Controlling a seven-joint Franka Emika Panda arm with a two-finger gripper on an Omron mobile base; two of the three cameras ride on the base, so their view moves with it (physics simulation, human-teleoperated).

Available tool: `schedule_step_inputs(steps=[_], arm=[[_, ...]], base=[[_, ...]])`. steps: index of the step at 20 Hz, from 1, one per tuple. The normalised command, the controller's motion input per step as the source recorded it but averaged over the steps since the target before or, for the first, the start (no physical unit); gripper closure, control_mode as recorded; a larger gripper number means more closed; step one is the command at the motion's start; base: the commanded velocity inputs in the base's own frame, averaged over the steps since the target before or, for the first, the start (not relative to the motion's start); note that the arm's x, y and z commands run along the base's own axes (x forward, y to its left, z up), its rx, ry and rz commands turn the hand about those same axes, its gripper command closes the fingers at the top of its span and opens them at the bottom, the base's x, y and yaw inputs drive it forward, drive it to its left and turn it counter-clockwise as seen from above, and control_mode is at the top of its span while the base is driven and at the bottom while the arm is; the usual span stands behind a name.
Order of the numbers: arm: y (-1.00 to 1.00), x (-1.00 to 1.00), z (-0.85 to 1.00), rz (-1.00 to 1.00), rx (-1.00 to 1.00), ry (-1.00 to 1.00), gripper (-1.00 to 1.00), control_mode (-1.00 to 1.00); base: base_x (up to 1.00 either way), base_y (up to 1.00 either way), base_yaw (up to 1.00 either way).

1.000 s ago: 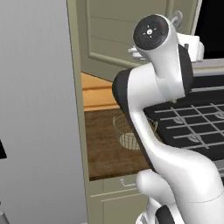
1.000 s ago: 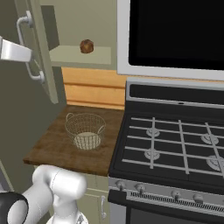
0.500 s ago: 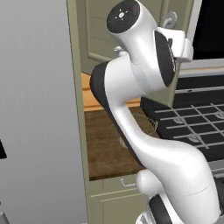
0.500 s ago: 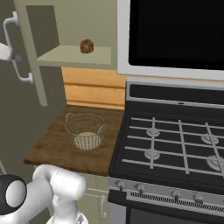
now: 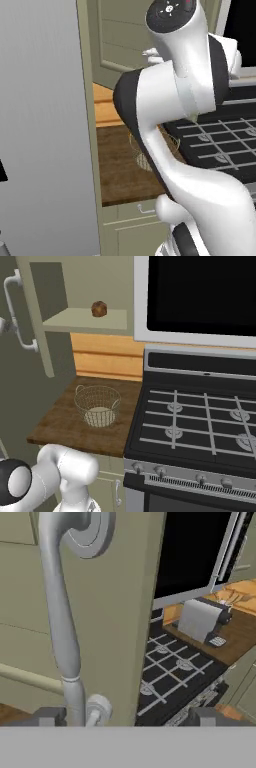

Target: Open the cabinet, pick up the bread from the cabinet and place it in the basket. Then move the basket to the dining counter.

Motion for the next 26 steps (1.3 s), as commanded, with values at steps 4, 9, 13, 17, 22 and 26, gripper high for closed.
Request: schedule_step_inputs(steps=[4, 9, 13, 17, 22, 26], arm=[[-0.64, -0.88, 0.0, 0.17, 0.41, -0.11, -1.0, -1.0], [-0.95, -0.52, -0.21, 0.32, 0.73, -0.03, -1.0, -1.0], [-0.99, -0.04, -0.51, 0.37, 0.67, 0.01, -1.0, -1.0], [-0.69, 0.13, -0.51, 0.34, 0.64, 0.2, -1.0, -1.0], [-0.06, 0.61, -0.58, 0.26, 0.45, 0.29, -1.0, -1.0], [0.29, 0.95, -0.28, 0.29, 0.34, 0.17, -1.0, -1.0]], base=[[0.0, 0.0, 0.0], [0.0, 0.0, 0.0], [0.0, 0.0, 0.0], [0.0, 0.0, 0.0], [0.0, 0.0, 0.0], [0.0, 0.0, 0.0]])
